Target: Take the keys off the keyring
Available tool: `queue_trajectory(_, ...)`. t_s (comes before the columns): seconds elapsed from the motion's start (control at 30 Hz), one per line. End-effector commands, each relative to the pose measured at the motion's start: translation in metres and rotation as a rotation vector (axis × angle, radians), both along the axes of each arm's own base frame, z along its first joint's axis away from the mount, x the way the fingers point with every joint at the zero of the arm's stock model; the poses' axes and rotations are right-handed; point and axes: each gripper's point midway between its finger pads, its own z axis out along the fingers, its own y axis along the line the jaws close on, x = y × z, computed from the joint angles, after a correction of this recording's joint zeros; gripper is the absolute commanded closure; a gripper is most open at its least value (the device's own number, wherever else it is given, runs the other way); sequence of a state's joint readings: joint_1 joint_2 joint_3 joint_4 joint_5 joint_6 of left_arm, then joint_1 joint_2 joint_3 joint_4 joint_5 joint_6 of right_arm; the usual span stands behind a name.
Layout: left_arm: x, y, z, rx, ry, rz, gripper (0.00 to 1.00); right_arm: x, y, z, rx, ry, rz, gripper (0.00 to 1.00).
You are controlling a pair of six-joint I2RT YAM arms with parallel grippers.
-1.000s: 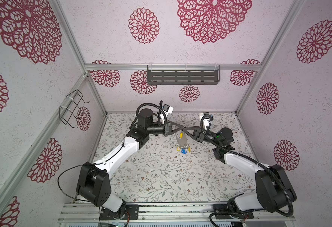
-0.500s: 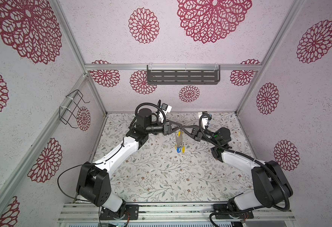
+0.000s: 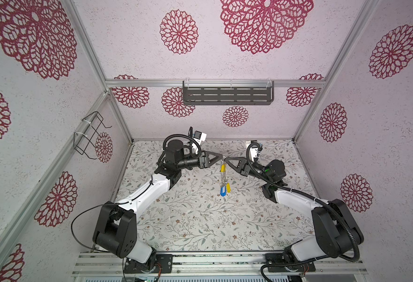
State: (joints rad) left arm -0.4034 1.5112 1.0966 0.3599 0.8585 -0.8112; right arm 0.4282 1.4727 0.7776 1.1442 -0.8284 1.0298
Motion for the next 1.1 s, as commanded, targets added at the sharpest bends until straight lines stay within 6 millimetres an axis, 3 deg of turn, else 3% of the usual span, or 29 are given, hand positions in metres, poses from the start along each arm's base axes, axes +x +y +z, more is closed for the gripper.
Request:
queue_trajectory(0.0,0.01,0.024,0.026,-0.087,-0.052,0.126,0.68,-0.005,-0.011,0.03,0.049,-0.115,-0.064,1.0)
queue_trajectory(0.07,0.01,0.024,0.021,-0.111,-0.034,0.136,0.74,-0.002,-0.013,0.033,0.063,-0.113,-0.089,1.0)
queue_trajectory(0.27,-0.013,-0.016,0.007,-0.149,-0.022,0.001,0.8,0.0,-0.017,0.041,0.112,-0.115,-0.116,1.0)
queue_trajectory(0.37,-0.016,-0.024,0.008,-0.184,-0.027,-0.031,0.94,-0.001,-0.018,0.045,0.136,-0.114,-0.11,1.0)
queue_trajectory(0.6,-0.021,-0.032,0.017,-0.276,-0.042,-0.103,0.95,-0.001,-0.023,0.049,0.175,-0.102,-0.135,1.0)
queue_trajectory(1.07,-0.017,-0.04,0.015,-0.272,-0.032,-0.117,1.0,-0.006,-0.012,0.048,0.202,-0.096,-0.086,1.0)
